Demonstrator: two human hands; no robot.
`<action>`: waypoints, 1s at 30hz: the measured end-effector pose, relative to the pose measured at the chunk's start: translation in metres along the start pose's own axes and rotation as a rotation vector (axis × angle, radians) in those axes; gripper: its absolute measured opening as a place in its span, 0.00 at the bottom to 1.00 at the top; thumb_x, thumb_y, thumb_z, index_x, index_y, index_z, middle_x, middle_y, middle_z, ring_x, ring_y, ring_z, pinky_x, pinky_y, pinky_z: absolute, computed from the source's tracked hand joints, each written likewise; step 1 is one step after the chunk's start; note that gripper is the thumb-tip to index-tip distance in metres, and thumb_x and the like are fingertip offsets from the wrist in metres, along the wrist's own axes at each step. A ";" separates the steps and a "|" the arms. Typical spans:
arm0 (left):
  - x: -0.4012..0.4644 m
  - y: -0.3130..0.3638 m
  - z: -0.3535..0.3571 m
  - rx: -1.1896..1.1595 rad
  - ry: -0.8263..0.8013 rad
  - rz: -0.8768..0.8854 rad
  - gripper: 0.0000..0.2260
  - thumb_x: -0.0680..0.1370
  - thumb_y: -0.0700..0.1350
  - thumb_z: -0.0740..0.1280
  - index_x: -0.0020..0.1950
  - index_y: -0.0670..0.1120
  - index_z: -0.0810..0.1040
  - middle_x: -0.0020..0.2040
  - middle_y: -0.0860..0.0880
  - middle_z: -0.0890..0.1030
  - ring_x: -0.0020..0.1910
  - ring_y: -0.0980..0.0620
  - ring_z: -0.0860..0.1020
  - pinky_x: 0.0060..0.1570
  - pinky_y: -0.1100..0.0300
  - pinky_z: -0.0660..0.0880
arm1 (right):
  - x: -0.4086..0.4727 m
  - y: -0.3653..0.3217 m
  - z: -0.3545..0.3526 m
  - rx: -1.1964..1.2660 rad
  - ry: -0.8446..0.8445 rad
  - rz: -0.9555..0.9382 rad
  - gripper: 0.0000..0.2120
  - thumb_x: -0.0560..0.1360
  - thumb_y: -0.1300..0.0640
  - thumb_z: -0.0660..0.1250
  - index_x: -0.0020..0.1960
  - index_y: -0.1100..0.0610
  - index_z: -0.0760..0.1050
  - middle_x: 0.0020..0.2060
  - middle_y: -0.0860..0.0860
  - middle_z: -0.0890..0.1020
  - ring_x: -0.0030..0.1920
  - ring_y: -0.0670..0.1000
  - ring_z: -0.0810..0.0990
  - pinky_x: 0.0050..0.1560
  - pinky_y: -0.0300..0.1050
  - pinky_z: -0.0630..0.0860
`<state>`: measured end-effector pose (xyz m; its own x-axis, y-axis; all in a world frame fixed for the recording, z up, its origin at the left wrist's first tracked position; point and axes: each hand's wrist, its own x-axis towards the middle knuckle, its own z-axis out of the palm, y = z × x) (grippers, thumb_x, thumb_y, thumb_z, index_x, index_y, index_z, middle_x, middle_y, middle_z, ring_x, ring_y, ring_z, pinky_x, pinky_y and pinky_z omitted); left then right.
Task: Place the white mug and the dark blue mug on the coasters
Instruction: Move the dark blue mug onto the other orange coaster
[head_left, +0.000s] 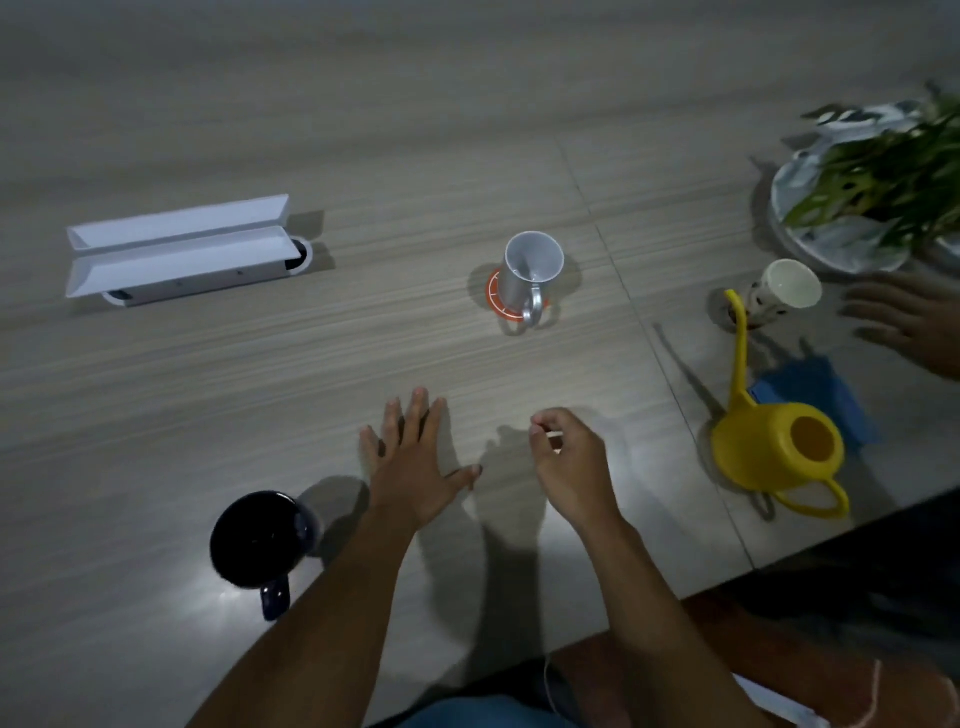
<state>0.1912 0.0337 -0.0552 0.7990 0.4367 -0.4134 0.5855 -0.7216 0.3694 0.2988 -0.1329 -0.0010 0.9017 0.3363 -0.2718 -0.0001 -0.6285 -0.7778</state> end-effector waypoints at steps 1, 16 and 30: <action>-0.015 -0.002 0.004 -0.014 0.033 0.026 0.44 0.75 0.71 0.61 0.83 0.54 0.45 0.85 0.52 0.40 0.82 0.44 0.37 0.77 0.33 0.40 | -0.011 0.004 0.003 -0.017 -0.025 0.011 0.05 0.81 0.60 0.68 0.54 0.55 0.82 0.50 0.51 0.85 0.45 0.46 0.81 0.41 0.22 0.70; -0.175 -0.098 0.007 -0.366 0.116 0.141 0.19 0.81 0.42 0.65 0.71 0.48 0.72 0.66 0.51 0.75 0.57 0.51 0.79 0.55 0.54 0.78 | -0.103 -0.009 0.090 -0.237 -0.235 -0.211 0.14 0.80 0.62 0.66 0.65 0.62 0.78 0.65 0.58 0.77 0.66 0.61 0.76 0.68 0.53 0.74; -0.218 -0.149 0.006 -0.718 0.506 -0.343 0.13 0.77 0.54 0.73 0.40 0.51 0.72 0.38 0.49 0.78 0.35 0.52 0.77 0.35 0.57 0.73 | -0.127 0.020 0.139 -0.801 -0.507 -0.499 0.42 0.80 0.31 0.51 0.84 0.50 0.37 0.83 0.52 0.34 0.83 0.55 0.32 0.82 0.56 0.36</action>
<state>-0.0712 0.0429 -0.0254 0.4334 0.8670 -0.2458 0.6093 -0.0809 0.7888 0.1242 -0.0903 -0.0605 0.4366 0.8188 -0.3728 0.7689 -0.5547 -0.3178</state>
